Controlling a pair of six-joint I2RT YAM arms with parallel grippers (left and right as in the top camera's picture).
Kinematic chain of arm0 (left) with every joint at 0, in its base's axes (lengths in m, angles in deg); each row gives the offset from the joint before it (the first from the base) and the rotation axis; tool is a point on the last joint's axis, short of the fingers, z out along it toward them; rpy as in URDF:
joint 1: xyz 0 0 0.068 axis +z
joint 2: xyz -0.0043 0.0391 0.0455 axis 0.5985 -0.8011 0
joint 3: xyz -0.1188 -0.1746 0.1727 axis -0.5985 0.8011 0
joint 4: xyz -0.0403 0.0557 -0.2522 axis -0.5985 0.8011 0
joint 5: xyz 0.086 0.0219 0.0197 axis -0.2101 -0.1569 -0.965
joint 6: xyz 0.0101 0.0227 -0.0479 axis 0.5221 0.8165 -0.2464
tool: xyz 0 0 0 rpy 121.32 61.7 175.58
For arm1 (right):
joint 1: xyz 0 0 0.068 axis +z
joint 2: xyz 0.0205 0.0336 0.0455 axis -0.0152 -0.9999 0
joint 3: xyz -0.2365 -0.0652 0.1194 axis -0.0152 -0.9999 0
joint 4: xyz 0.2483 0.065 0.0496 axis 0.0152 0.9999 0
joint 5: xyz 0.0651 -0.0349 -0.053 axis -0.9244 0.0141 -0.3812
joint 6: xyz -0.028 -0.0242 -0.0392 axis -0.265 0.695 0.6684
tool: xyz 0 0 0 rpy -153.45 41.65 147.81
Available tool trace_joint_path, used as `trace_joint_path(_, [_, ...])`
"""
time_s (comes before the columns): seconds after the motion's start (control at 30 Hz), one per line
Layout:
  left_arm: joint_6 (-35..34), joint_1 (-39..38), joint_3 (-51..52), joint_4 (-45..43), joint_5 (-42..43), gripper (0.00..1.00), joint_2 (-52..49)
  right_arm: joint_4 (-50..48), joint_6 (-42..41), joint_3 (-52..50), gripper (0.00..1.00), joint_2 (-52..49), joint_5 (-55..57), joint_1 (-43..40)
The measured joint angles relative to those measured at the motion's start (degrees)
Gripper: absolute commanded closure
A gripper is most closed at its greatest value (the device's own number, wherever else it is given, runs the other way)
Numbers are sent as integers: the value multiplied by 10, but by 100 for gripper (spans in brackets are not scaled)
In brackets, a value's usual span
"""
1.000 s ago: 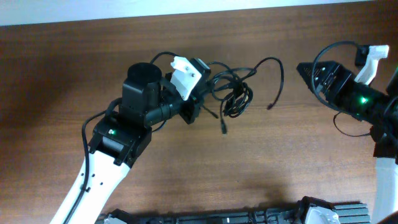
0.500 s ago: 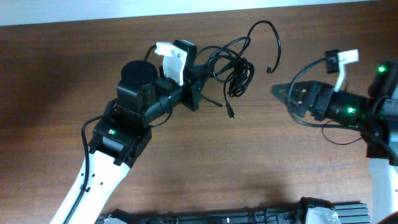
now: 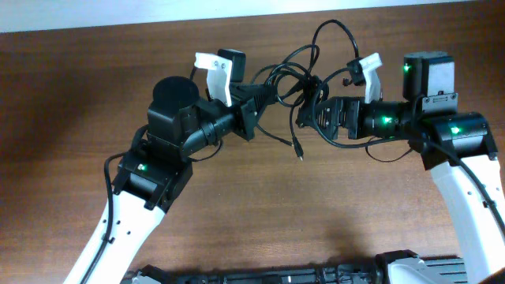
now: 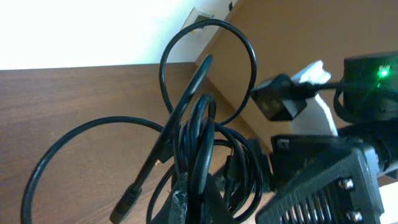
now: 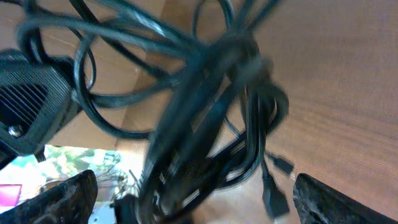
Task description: Untangle cables
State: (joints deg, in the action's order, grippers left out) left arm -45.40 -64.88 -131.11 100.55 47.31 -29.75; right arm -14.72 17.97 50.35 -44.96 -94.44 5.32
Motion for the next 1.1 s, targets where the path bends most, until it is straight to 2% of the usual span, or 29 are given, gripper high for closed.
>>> trace_joint_path(0.03, [-9,0,0,1,3,100,0,-13,0,0,35,0,5,0])
trace_joint_path(0.07, [-20,0,0,0,5,100,0,-16,0,0,47,0,17,0])
trace_joint_path(0.13, [-33,0,0,0,8,100,0,-17,1,0,59,0,43,1])
trace_joint_path(0.17, [-37,0,0,-1,10,100,0,-17,0,0,71,0,54,1])
trace_joint_path(0.27, [-45,0,0,-2,19,100,0,-17,0,0,96,0,72,1])
trace_joint_path(0.53, [-53,-6,0,4,24,100,-1,-16,4,0,96,0,79,1])
trace_joint_path(0.6, [-52,-8,0,43,-19,97,-1,-16,4,0,96,0,83,1])
trace_joint_path(0.63, [-51,-9,0,67,-54,89,-1,-12,6,0,96,2,85,1])
trace_joint_path(0.67, [-49,-11,0,101,-104,73,-1,-12,10,0,96,5,87,1])
trace_joint_path(0.7, [-50,-12,0,123,-152,21,-1,-12,12,0,96,13,88,2])
trace_joint_path(0.73, [-49,-11,0,135,-195,1,-1,-12,13,0,96,26,92,2])
trace_joint_path(0.8, [-49,-11,0,139,-244,1,-1,-12,13,0,96,55,98,2])
trace_joint_path(0.9, [-49,-11,0,139,-274,1,-1,3,36,0,96,80,98,2])
trace_joint_path(1.0, [-49,-11,0,140,-282,1,-1,60,78,0,96,81,100,2])
trace_joint_path(1.1, [-49,-11,0,139,-282,1,-1,64,97,0,96,81,101,2])
